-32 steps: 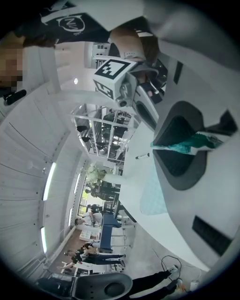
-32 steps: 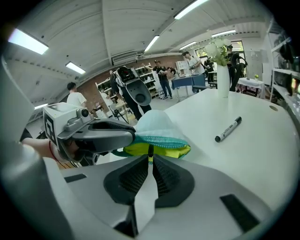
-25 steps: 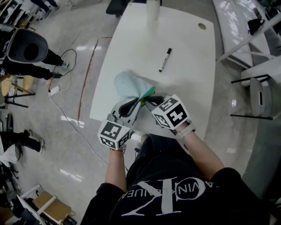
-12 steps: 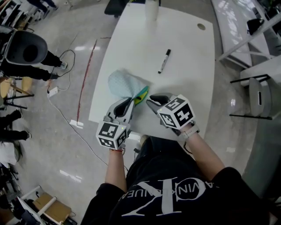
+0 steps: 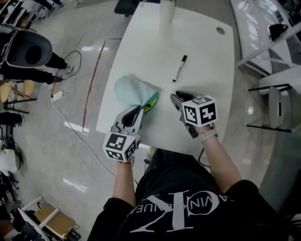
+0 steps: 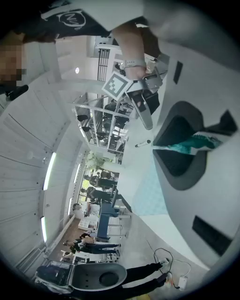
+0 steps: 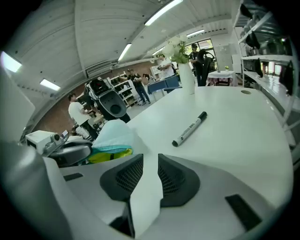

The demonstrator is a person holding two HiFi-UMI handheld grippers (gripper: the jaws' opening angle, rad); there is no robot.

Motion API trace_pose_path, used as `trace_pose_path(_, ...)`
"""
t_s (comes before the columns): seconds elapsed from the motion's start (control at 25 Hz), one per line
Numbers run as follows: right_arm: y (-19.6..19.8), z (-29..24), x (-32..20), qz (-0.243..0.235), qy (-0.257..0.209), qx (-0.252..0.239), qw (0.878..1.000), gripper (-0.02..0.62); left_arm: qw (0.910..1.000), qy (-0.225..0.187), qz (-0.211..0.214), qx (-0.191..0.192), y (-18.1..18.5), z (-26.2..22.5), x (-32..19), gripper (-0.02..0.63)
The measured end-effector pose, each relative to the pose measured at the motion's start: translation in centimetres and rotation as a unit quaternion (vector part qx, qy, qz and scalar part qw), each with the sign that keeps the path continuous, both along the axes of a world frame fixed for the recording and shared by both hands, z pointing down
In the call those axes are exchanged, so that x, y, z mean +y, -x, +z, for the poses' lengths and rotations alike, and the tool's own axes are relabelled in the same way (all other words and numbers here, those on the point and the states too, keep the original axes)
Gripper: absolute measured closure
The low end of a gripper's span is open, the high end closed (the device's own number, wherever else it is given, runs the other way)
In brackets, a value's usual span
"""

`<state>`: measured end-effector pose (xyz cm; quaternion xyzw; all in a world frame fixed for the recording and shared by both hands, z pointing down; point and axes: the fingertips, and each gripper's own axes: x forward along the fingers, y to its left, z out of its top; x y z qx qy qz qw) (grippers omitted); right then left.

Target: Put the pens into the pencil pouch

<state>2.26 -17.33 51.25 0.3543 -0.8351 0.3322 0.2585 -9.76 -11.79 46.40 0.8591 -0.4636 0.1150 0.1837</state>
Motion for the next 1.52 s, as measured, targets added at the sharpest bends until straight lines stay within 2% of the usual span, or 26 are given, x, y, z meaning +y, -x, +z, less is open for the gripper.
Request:
trace_pose_path(0.12, -0.2, 0.4, -1.9, 0.026, -0.007, 0.008, 1.0, 0.476, 1.0, 0.002, -0.003, 0.001, 0.3, 0.0, -0.1, 0.577)
trace_pose_path(0.32, -0.6, 1.1, -5.0, 0.048, -0.043, 0.057, 0.996, 0.459, 0.9999, 0.003, -0.012, 0.005, 0.5, -0.1, -0.4, 0.577)
trace_pose_path(0.72, -1.3, 2.1, -9.1, 0.119, -0.029, 0.083, 0.989, 0.407, 0.9997, 0.006, -0.022, 0.008, 0.4, 0.1, -0.2, 0.577)
trace_pose_path(0.96, -1.8, 3.5, -9.6, 0.124, -0.017, 0.111, 0.986, 0.412, 0.9997, 0.009, -0.022, 0.01, 0.3, 0.3, 0.0, 0.577)
trace_pose_path(1.12, -1.6, 3.6, -9.2, 0.117, -0.018, 0.119, 0.986, 0.508, 0.9996, 0.011, -0.023, 0.011, 0.7, 0.4, 0.1, 0.577)
trace_pose_path(1.36, -1.6, 3.6, -8.0, 0.067, -0.029, 0.114, 0.991, 0.518, 0.9997, 0.011, -0.02, 0.01, 0.8, 0.4, 0.4, 0.577)
trace_pose_path(1.52, -1.6, 3.6, -6.8, 0.044, -0.031, 0.089, 0.995, 0.518, 0.9997, 0.012, -0.021, 0.011, 0.9, 0.5, 0.3, 0.577)
